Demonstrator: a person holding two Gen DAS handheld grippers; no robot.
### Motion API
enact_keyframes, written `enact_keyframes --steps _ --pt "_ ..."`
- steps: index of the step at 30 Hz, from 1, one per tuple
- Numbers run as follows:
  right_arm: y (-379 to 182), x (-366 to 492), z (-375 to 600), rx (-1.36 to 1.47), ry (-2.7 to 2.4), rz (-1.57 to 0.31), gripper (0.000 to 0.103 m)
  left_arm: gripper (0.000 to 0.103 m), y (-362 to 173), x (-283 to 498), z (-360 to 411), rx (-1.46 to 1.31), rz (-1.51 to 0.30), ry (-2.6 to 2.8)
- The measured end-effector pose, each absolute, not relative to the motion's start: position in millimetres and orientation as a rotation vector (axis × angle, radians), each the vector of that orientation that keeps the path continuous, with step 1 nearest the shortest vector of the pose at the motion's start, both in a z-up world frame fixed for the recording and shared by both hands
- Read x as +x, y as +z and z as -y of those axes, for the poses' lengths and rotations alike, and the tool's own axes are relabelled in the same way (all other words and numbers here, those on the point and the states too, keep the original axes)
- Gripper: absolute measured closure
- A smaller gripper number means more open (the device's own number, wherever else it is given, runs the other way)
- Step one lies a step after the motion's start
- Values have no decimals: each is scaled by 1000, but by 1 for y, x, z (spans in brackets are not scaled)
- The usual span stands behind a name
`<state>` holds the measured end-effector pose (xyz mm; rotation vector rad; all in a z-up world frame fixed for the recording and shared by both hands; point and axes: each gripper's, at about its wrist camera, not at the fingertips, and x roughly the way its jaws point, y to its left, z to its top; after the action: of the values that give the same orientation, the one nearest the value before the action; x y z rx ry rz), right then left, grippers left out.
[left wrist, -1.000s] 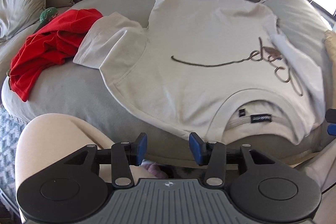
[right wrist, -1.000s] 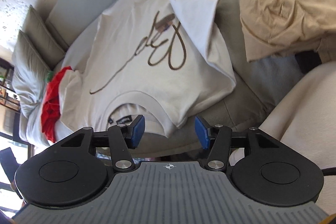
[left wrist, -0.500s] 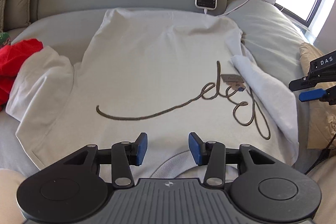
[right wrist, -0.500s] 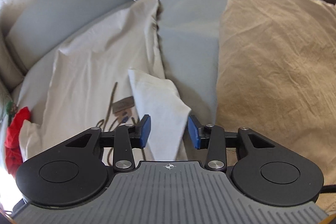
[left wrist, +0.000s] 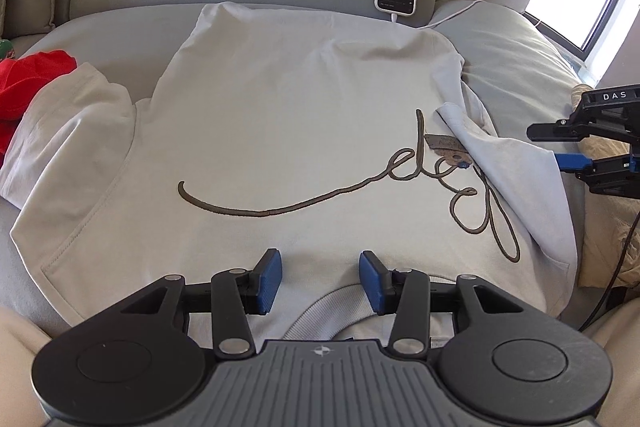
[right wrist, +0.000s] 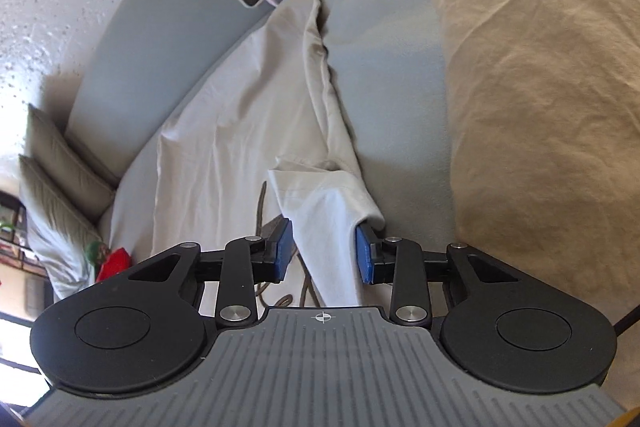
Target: Fold clothes
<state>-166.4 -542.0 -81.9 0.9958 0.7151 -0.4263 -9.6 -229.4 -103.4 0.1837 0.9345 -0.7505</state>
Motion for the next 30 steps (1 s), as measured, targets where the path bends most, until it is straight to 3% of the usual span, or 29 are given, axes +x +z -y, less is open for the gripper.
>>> enact_keyframes --steps 11,13,14,20,27,30 --pt "-94 -118 546 849 -560 -828 66 60 -103 -9 230 185 -937 -749" --pt "-97 -119 551 859 -555 -810 82 60 -103 -9 229 183 -937 -752" --pt "-95 -120 552 869 -540 -793 100 60 -104 -9 229 182 -937 -753" --pt "-60 -132 537 768 -471 -700 101 60 -105 -10 229 184 -933 -753" --pt "-5 -154 502 259 -751 -656 102 59 -104 -11 228 181 -932 -749" --pt "-7 -175 489 133 -910 -641 102 59 -105 -14 230 205 -916 -749"
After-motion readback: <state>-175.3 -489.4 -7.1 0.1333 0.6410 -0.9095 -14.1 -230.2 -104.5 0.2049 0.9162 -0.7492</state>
